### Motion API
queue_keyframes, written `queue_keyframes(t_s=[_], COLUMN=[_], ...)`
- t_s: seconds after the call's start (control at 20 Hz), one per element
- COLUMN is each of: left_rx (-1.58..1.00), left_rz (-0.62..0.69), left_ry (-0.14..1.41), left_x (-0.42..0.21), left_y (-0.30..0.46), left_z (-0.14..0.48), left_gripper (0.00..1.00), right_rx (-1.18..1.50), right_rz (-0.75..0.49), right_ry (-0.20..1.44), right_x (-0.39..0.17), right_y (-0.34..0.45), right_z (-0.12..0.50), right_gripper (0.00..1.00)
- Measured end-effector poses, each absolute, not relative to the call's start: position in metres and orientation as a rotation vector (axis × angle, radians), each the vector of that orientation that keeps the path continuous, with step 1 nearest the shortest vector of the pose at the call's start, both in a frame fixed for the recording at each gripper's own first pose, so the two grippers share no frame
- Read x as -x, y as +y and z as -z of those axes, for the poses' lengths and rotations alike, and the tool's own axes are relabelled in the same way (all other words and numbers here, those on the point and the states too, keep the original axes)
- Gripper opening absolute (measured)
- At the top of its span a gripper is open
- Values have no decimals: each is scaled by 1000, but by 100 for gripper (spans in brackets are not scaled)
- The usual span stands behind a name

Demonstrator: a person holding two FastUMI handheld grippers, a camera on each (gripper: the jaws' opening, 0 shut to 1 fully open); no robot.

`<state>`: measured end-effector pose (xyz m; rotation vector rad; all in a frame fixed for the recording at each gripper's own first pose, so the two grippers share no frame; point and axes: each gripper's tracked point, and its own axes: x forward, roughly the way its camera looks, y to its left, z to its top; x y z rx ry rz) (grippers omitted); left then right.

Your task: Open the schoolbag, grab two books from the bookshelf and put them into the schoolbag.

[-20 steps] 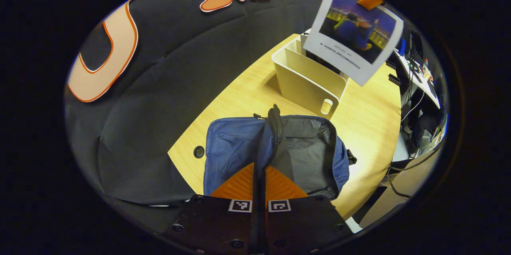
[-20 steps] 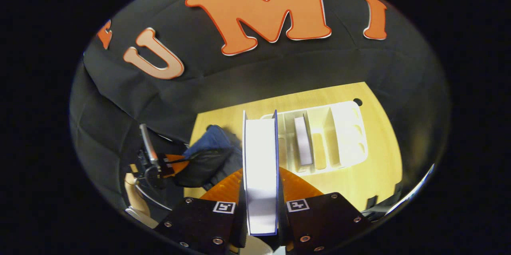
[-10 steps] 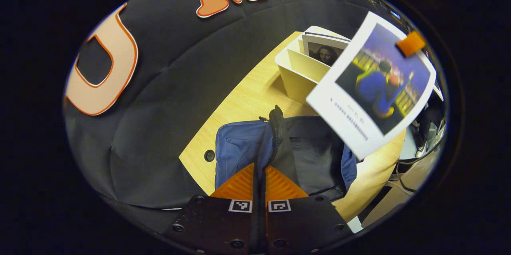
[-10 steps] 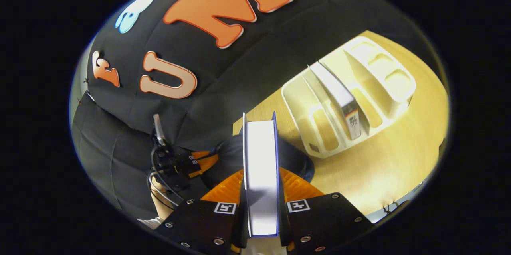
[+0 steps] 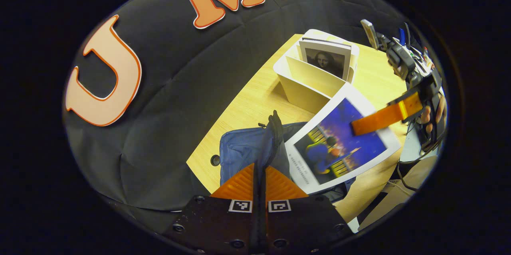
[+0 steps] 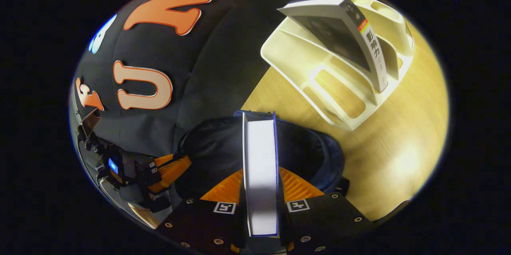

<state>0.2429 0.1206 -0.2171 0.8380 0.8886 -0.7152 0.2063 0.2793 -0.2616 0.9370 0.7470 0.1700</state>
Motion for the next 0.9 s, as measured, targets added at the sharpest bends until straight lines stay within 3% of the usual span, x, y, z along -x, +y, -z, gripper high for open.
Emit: queue_keyframes(t_s=[0.4, 0.65, 0.75, 0.9], left_rx=[-844, -861, -848, -819], left_rz=[737, 739, 735, 734], left_ry=[879, 871, 875, 885], left_x=[-234, -236, -235, -234], left_y=[104, 105, 107, 110], left_z=[208, 207, 210, 211], left_gripper=[1, 1, 1, 0], right_rx=[-949, -950, -922, -872], right_rz=[-62, -83, -75, -23], right_ry=[653, 773, 790, 822], right_x=[-267, -267, -264, -255], right_y=[322, 373, 372, 353], right_z=[289, 310, 312, 314], right_gripper=[31, 34, 44, 97])
